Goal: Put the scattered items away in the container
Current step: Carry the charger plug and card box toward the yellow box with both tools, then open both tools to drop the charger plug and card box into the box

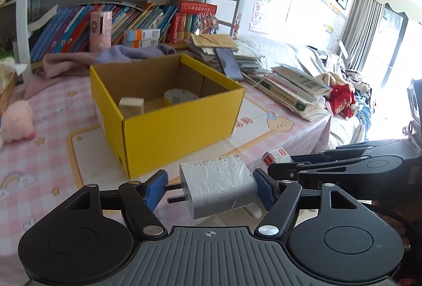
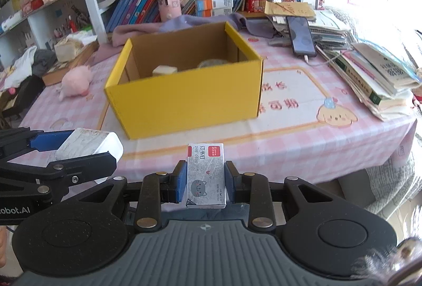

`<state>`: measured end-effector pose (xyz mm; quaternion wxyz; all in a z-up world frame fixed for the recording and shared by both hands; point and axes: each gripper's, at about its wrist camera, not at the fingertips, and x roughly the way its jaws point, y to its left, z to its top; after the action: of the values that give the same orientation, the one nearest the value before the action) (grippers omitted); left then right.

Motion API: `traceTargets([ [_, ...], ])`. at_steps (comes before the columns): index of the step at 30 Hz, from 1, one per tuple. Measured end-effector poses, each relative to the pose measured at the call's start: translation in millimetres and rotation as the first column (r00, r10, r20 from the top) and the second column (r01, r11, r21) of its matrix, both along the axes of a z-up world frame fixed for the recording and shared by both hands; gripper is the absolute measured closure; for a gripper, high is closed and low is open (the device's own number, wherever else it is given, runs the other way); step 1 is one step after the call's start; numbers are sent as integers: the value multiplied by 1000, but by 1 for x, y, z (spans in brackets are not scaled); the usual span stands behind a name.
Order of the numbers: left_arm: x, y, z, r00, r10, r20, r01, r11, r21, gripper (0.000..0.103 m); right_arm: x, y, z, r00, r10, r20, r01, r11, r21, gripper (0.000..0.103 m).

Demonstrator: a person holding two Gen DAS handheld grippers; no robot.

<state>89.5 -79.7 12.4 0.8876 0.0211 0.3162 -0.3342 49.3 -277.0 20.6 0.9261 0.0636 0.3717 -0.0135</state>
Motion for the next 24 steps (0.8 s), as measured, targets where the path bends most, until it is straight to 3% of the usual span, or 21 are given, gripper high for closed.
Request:
traceTargets([
  [7, 31, -17, 26, 994, 18, 108, -16, 1000, -15, 32, 45, -20, 28, 993, 41, 115, -40, 999, -15, 75],
  [16, 82, -35, 40, 981, 115, 156, -119, 993, 18, 32, 116, -36, 43, 973, 178, 145, -175, 984, -31, 75],
  [24, 133, -64, 25, 980, 135, 149, -157, 977, 144, 32, 190, -45, 28, 952, 286, 108, -281, 958, -60, 75],
])
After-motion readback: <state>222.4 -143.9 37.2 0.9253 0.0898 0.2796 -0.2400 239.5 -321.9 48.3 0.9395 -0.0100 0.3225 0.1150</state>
